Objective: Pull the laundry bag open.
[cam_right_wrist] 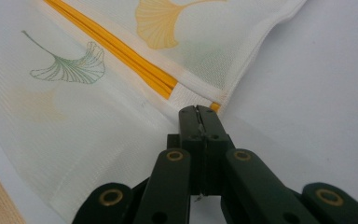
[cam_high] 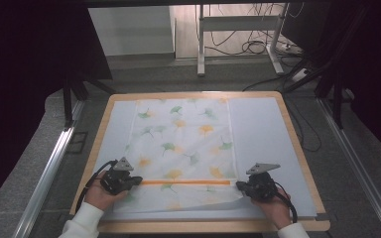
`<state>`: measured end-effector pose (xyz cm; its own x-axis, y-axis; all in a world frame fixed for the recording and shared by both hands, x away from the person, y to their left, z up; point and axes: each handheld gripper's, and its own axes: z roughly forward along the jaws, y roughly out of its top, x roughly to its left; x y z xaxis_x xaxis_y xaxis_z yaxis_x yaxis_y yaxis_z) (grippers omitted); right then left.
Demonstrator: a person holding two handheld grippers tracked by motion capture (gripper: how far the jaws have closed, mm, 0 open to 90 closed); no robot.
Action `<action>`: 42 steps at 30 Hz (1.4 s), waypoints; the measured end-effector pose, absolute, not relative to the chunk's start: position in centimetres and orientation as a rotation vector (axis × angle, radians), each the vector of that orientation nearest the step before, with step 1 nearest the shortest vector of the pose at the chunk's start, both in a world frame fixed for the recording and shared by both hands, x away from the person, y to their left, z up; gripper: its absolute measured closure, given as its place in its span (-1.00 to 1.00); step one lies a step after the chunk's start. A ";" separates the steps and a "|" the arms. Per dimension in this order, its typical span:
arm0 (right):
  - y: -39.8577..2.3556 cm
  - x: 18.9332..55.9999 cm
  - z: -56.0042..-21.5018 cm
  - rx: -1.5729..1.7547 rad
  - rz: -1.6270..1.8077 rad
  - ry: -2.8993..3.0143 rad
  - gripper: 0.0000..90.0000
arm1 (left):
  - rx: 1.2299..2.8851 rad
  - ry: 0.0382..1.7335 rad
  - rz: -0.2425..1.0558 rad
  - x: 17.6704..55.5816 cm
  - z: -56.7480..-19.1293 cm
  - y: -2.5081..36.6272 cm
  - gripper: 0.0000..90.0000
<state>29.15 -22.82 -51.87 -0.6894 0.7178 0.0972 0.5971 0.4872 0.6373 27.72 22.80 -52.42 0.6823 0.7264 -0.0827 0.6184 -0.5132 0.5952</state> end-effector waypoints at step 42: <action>-22.8 29.1 -51.9 1.128 0.975 2.549 0.99 | 2.238 1.142 0.251 27.0 -52.7 27.4 1.00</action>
